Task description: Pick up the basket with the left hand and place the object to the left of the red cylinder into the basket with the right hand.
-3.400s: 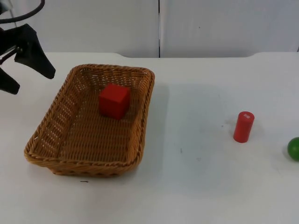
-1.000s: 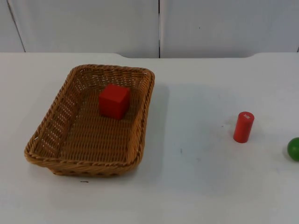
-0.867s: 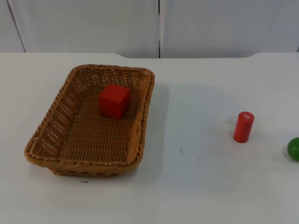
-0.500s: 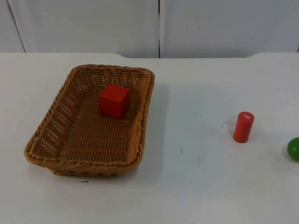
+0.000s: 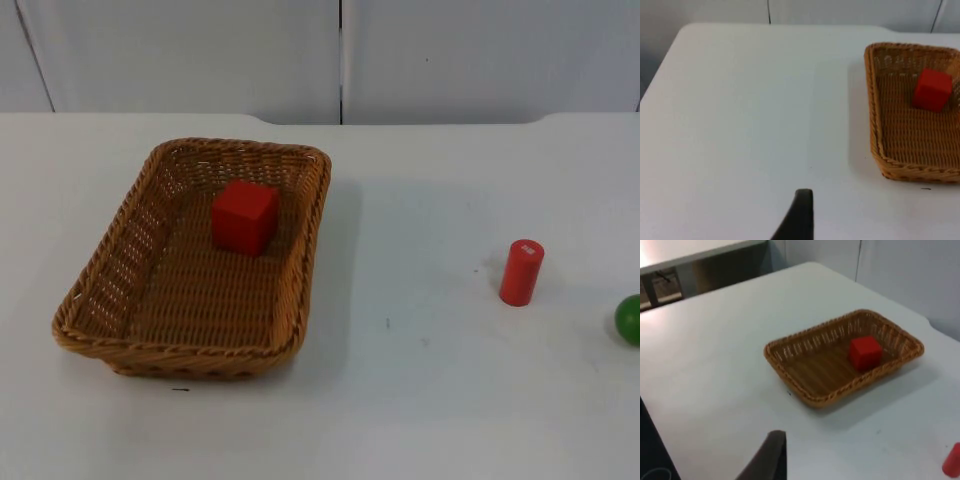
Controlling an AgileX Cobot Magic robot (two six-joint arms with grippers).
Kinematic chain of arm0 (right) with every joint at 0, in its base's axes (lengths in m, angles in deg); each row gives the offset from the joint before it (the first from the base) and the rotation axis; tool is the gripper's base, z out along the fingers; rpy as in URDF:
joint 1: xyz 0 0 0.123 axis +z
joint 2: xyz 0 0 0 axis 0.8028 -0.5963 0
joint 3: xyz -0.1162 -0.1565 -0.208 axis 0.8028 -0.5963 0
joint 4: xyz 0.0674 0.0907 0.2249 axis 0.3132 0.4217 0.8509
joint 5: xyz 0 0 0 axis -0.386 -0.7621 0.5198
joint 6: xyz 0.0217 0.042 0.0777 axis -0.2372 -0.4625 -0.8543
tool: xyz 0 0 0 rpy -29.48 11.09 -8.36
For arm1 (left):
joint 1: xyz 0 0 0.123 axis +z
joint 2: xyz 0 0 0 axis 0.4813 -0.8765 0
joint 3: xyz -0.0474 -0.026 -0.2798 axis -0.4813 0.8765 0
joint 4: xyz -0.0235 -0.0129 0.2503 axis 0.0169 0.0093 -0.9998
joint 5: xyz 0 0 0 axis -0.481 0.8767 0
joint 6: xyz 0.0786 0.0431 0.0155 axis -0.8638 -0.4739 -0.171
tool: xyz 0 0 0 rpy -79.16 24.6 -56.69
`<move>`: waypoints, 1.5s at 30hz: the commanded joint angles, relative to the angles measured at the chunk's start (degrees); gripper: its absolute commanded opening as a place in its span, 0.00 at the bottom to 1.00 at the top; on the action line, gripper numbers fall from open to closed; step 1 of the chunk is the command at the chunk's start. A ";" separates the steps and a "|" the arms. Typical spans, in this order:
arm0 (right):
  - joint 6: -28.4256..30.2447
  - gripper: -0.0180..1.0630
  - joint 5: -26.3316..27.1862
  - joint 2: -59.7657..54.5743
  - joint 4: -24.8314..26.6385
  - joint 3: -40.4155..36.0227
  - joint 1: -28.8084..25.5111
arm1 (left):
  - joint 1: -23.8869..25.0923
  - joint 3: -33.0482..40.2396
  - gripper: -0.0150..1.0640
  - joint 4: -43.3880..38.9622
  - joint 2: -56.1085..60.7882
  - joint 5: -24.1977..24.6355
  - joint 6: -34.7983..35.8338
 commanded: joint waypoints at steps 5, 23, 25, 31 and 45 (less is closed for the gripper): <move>-2.04 0.99 -3.95 0.32 -1.73 -0.48 -0.25 | -0.40 0.96 0.79 -3.38 0.18 0.55 1.45; -3.08 0.99 -14.71 15.47 -1.74 -1.58 -0.25 | -0.40 0.97 0.79 -3.38 0.18 0.55 1.21; -3.87 0.99 -16.06 19.21 -1.83 -2.57 -0.25 | -0.40 0.97 0.79 -2.66 0.18 0.55 0.48; -6.78 0.99 -17.75 22.72 -3.61 -4.18 -0.25 | -0.40 0.97 0.79 -1.47 0.18 0.55 -1.17; -8.70 0.99 -17.73 22.72 -4.79 -4.18 -0.28 | -0.40 0.97 0.99 -1.20 0.18 0.55 -1.43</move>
